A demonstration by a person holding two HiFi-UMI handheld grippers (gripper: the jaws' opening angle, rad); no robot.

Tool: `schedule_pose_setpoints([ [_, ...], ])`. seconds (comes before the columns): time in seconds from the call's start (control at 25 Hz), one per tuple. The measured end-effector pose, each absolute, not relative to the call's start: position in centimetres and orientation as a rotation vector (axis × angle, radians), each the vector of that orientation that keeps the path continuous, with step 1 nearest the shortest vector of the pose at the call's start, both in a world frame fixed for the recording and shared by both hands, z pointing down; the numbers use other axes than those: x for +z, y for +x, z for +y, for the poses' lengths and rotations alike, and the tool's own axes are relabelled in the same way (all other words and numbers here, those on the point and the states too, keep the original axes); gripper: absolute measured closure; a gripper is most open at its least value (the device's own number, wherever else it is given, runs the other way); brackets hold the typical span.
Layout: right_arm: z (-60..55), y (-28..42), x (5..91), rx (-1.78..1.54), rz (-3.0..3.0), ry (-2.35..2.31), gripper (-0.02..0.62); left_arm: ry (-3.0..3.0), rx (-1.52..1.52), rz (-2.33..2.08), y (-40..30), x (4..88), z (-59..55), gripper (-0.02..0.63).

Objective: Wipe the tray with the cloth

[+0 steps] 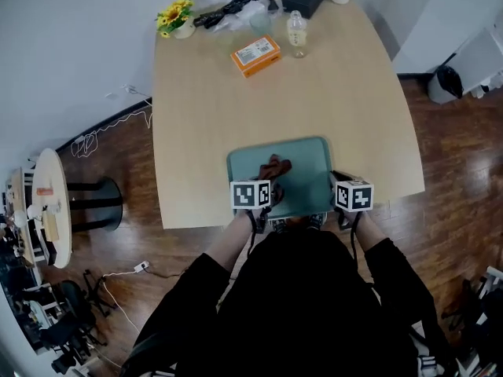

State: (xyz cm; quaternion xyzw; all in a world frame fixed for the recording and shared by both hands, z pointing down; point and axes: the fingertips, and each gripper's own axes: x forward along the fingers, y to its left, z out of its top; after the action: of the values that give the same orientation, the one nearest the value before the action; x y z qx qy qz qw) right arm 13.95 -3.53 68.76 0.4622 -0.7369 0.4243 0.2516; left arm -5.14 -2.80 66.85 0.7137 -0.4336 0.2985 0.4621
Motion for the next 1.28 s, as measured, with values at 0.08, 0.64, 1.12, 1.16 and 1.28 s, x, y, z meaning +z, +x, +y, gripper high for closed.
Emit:
schedule_pose_setpoints([
  [0.08,-3.6,14.0,68.9,1.162,-1.999,1.262,0.574,1.666,0.704,-1.18,-10.7,67.0,-1.8,0.515],
  [0.64,-3.5,12.5,68.5,1.143,-1.988,1.277,0.572,1.748,0.721,-0.958,-4.6,66.4,0.6,0.517],
  [1.12,-3.7,13.2,68.4,1.12,-2.001,1.274,0.574,1.93,0.704,-0.638,10.5,66.8,2.1,0.514],
  [1.16,-3.6,13.3,68.4,1.11,-2.002,1.274,0.574,1.945,0.72,-0.637,9.9,66.9,2.4,0.514],
  [1.28,-3.6,13.8,68.7,1.115,-2.002,1.272,0.572,1.991,0.8,-0.668,6.0,67.1,3.3,0.514],
])
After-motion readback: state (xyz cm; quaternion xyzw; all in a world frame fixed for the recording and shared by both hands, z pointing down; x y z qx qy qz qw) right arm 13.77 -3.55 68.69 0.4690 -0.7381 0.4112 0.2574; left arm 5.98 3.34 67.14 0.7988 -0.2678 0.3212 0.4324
